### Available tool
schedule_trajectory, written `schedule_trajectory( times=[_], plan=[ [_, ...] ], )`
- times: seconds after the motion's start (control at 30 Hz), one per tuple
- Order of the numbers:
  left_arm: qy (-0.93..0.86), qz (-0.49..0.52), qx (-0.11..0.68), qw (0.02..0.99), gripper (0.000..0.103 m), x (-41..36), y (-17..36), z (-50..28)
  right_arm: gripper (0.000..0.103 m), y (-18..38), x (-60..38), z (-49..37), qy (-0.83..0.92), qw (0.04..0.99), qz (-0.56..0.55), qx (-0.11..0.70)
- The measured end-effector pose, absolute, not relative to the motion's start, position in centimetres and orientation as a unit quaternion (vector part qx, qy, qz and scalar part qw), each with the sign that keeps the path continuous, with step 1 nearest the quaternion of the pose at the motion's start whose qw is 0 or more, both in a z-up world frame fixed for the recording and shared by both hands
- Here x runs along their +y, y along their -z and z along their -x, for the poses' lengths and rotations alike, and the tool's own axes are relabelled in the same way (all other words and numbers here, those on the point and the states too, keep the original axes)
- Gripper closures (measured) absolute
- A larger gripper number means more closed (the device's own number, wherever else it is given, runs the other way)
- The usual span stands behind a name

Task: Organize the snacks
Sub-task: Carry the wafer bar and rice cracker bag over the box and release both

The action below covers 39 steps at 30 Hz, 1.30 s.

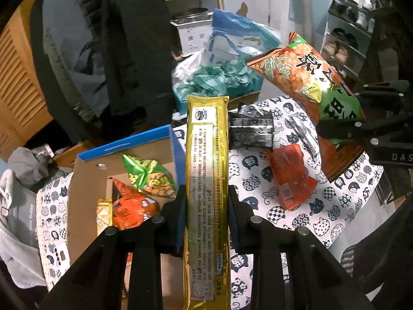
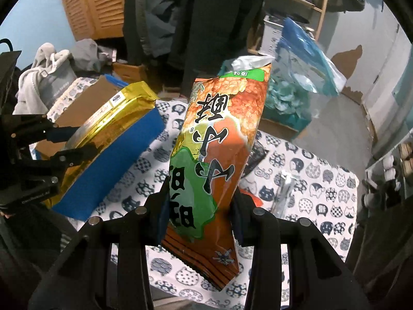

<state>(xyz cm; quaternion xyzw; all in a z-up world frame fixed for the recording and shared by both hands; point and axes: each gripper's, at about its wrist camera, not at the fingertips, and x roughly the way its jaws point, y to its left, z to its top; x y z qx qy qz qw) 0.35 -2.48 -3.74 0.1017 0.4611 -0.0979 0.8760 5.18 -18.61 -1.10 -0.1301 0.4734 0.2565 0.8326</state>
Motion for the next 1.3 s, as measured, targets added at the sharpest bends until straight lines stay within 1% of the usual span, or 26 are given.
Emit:
schedule_trajectory(
  times=[0.53,0.87,1.3],
  plan=[
    [0.05,-0.074,0.45,0.889,0.075,4.7,3.3,0.7,0.065,0.8,-10.4,-5.6,-0.308,0.812,0.159,0.47],
    [0.019,-0.045,0.453,0.89,0.075,9.8,4.1,1.1,0.065,1.1,-4.4,-5.9,-0.338,0.795,0.171,0.473],
    [-0.027,-0.009,0.475,0.879,0.074,15.2,6.7,0.6,0.065,3.4,2.3,-6.1,-0.365,0.769,0.201,0.485]
  ],
)
